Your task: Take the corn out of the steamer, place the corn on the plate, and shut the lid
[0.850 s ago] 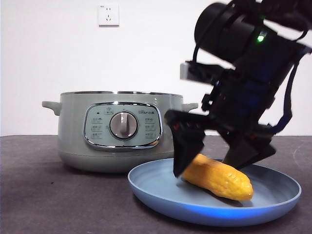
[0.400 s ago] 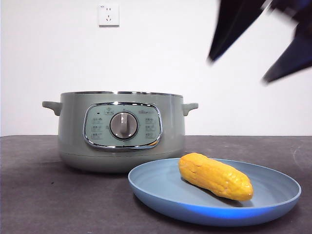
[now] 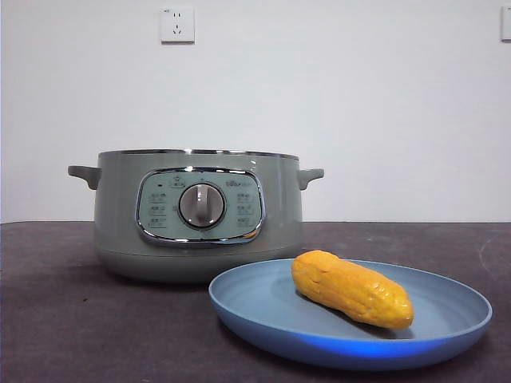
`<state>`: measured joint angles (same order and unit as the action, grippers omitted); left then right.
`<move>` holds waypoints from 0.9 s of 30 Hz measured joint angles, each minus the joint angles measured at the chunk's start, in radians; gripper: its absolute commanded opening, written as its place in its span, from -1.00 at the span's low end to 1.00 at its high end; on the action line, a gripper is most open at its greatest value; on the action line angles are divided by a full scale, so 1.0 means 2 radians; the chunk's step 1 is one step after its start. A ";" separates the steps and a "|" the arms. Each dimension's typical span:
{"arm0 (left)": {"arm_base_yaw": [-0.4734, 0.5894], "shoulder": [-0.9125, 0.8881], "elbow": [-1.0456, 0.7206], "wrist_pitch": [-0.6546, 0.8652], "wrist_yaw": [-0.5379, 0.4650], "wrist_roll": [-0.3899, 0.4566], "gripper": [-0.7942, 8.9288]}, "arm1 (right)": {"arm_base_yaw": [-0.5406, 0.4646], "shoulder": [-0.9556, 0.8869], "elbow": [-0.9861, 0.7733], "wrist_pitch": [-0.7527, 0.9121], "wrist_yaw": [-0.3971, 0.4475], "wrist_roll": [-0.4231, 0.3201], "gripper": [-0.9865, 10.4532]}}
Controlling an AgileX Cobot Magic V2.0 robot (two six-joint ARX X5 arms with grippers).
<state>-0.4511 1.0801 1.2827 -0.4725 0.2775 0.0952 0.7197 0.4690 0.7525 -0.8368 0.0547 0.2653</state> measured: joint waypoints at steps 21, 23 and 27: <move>0.028 0.133 -0.163 0.286 0.007 -0.019 -0.85 | 0.000 -0.009 0.000 -0.021 0.000 0.001 0.21; 0.029 0.145 -0.163 0.297 0.006 -0.019 -0.85 | 0.000 -0.009 0.000 -0.021 0.000 0.002 0.21; 0.030 0.178 -0.163 0.327 0.014 -0.027 -0.85 | 0.000 -0.009 0.000 -0.021 0.000 0.006 0.21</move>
<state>-0.3916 1.4353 0.9565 0.1825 0.3046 0.0406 0.7197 0.4503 0.7525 -0.8791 0.0551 0.2771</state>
